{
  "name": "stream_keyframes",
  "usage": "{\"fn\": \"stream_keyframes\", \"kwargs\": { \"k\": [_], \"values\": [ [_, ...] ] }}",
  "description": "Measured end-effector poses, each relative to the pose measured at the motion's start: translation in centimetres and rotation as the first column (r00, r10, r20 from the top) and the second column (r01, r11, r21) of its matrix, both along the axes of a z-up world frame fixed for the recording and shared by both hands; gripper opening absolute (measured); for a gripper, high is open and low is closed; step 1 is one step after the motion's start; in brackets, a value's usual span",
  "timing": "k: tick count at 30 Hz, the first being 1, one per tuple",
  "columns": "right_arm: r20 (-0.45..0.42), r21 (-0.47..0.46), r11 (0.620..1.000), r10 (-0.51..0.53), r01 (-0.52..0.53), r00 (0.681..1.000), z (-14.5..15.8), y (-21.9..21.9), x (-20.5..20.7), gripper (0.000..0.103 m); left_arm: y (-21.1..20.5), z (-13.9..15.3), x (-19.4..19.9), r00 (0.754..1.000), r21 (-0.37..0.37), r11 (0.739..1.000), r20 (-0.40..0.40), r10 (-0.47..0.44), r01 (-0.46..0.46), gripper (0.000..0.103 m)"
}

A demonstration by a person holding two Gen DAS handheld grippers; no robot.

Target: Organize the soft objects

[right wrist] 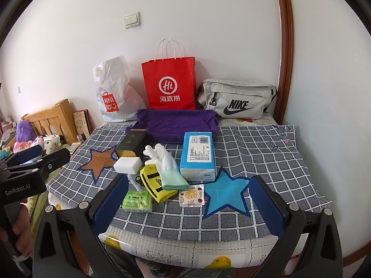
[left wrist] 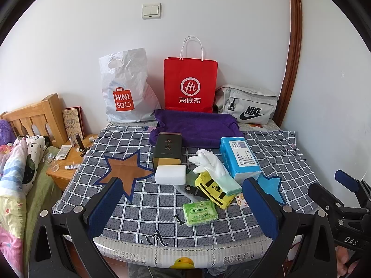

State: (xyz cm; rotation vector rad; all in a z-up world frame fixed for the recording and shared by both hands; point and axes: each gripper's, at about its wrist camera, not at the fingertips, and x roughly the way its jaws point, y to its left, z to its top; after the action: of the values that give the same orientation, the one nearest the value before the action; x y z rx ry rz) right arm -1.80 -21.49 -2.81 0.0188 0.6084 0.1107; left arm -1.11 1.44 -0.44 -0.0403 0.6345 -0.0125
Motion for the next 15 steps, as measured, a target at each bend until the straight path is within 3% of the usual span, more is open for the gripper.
{"fn": "stream_keyframes", "kwargs": {
  "k": [8, 15],
  "values": [
    [0.009, 0.006, 1.0, 0.01, -0.01, 1.0, -0.3, 0.1, 0.1, 0.103, -0.2, -0.1, 0.5, 1.0, 0.0, 1.0, -0.004, -0.005, 0.005, 0.103],
    [0.0, -0.023, 1.0, -0.003, 0.003, 1.0, -2.0, -0.2, 1.5, 0.103, -0.3, -1.4, 2.5, 0.998, -0.013, 1.0, -0.054, -0.029, 0.028, 0.103]
  ]
}}
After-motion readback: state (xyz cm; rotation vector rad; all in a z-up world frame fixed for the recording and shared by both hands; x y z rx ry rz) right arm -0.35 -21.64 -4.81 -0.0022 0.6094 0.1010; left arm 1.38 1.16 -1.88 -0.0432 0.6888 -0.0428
